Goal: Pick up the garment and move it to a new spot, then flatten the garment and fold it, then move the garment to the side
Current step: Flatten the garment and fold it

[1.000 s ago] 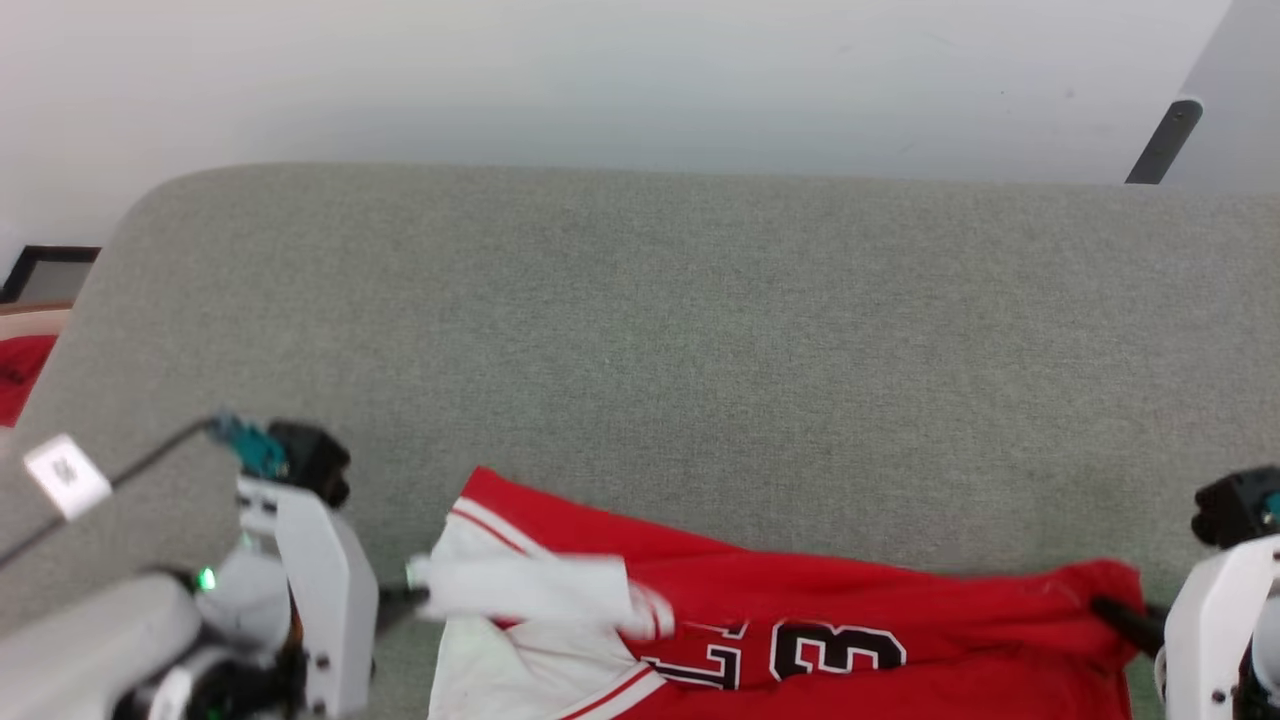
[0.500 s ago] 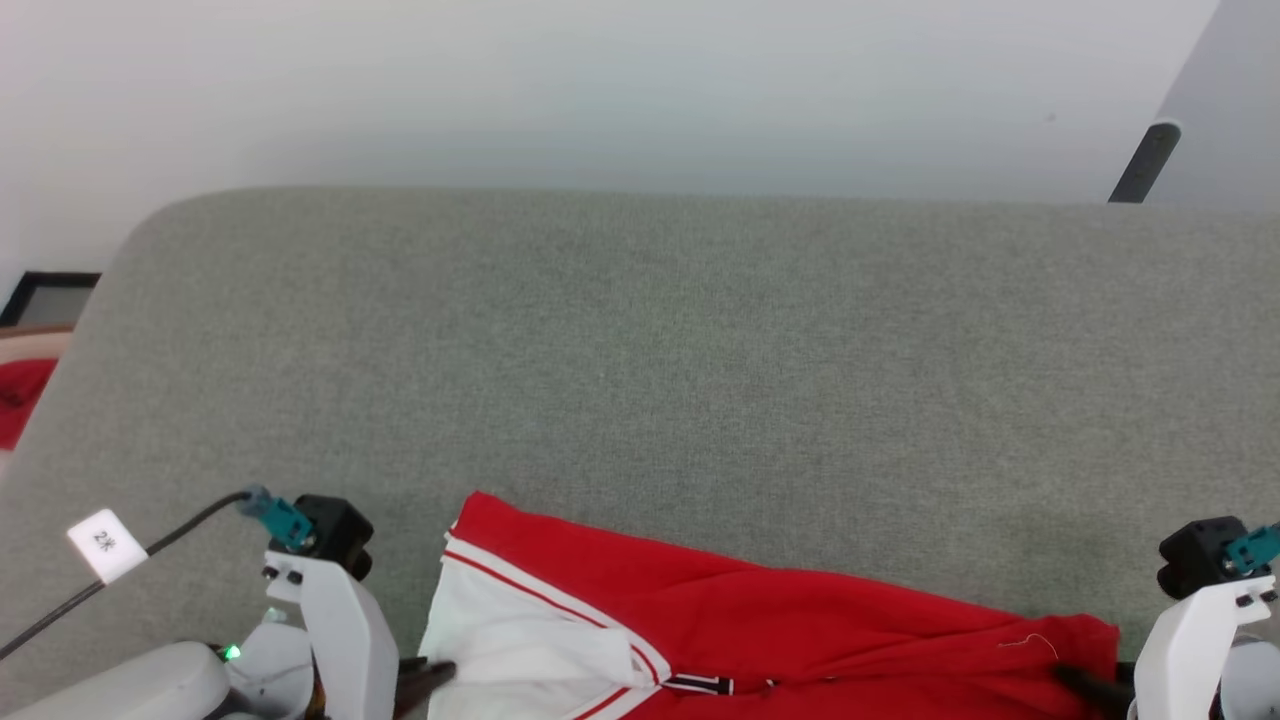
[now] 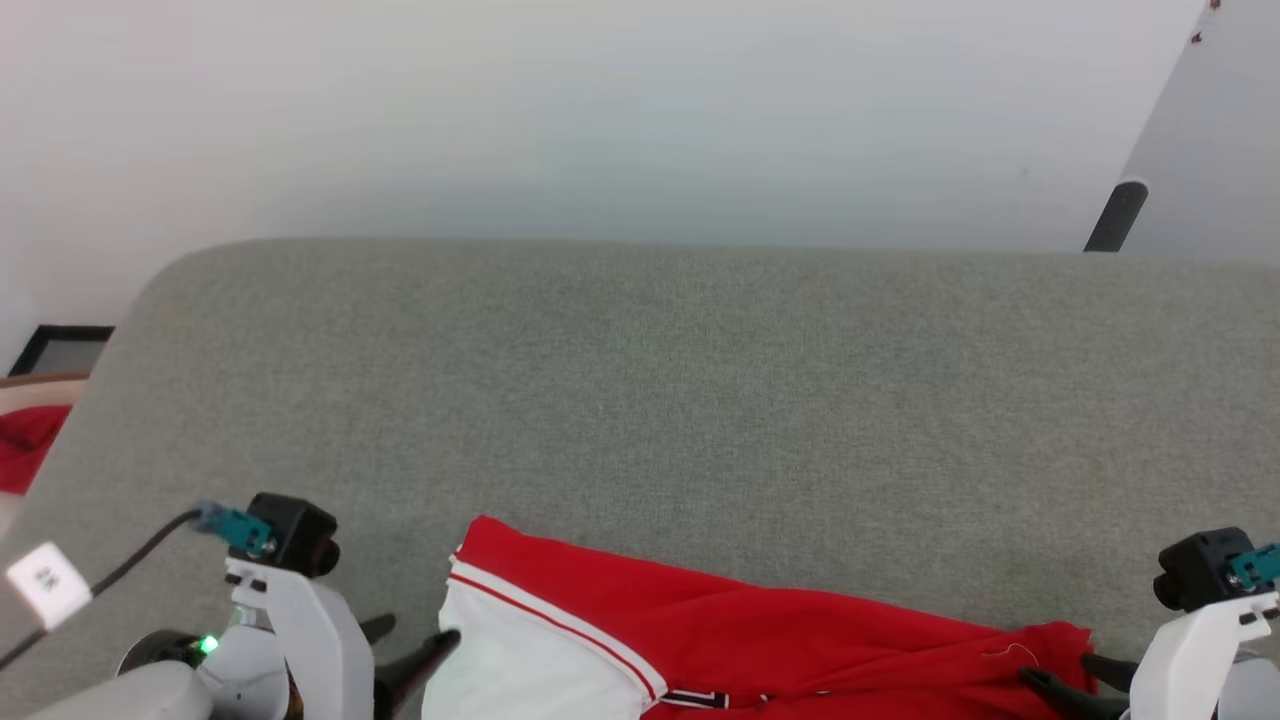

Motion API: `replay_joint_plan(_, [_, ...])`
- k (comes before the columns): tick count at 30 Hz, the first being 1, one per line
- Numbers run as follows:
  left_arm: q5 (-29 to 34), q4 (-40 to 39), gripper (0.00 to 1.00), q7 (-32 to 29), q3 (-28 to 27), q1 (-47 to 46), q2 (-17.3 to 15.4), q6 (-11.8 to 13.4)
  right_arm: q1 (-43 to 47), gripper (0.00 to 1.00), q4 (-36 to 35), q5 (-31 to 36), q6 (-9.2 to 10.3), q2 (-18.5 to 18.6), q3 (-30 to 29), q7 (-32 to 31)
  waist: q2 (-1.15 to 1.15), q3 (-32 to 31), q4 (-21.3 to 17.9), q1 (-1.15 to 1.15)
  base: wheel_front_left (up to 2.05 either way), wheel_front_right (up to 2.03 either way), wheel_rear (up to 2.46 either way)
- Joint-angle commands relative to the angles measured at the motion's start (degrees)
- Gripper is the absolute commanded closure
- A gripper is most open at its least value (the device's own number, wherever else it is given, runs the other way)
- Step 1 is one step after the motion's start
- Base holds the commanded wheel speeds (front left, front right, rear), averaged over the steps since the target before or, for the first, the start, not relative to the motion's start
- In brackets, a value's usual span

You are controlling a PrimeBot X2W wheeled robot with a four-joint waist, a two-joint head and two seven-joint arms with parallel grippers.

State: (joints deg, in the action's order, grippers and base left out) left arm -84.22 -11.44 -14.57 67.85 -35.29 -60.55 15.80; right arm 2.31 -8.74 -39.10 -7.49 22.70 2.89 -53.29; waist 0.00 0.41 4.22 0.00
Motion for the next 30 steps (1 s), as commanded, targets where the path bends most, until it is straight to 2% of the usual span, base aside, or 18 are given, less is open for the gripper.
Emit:
replay_joint_plan(1, [1.2, 0.4, 0.00, 2.2, -0.5, 1.0, 0.5, -0.5, 1.1, 0.00, -0.4, 0.0, 0.00, -0.5, -0.3, 1.3, 0.00, -0.7, 0.0, 0.00, 0.00, 0.00, 0.00])
replay_joint_plan(8, [5.7, 3.5, 0.00, 14.2, -1.8, 3.7, 2.1, -1.5, 2.7, 0.00, -1.8, 0.2, 0.00, -1.0, -0.2, 7.9, 0.00, -1.6, 0.4, 0.00, 0.00, 0.00, 0.00])
replay_joint_plan(14, [8.3, 7.6, 0.00, 24.8, -3.4, 6.7, 3.7, -1.9, 4.5, 0.00, -0.3, 1.0, 0.00, -0.7, -0.7, 12.2, 0.00, -2.3, 0.7, 0.00, 0.00, 0.00, 0.00])
replay_joint_plan(19, [11.3, 11.0, 0.00, 29.2, -6.0, 9.4, 5.8, -2.0, 5.8, 0.00, 1.2, 1.4, 0.00, -0.7, -2.5, 13.7, 0.00, -2.8, 1.2, 0.00, 0.00, 0.00, 0.00])
replay_joint_plan(22, [14.0, 12.8, 0.00, 29.6, -10.6, 11.7, 8.1, -1.6, 6.8, 0.00, 1.7, 1.5, 0.00, -0.7, -3.9, 13.7, 0.00, -2.7, 1.5, 0.00, 0.00, 0.00, 0.00])
replay_joint_plan(30, [25.9, 14.5, 0.00, 29.7, -27.6, 22.2, 15.2, -4.1, 7.7, 0.00, 1.7, 1.8, 0.00, -0.6, -6.2, 10.7, 0.00, -0.7, 1.8, 0.00, 0.00, 0.00, 0.00])
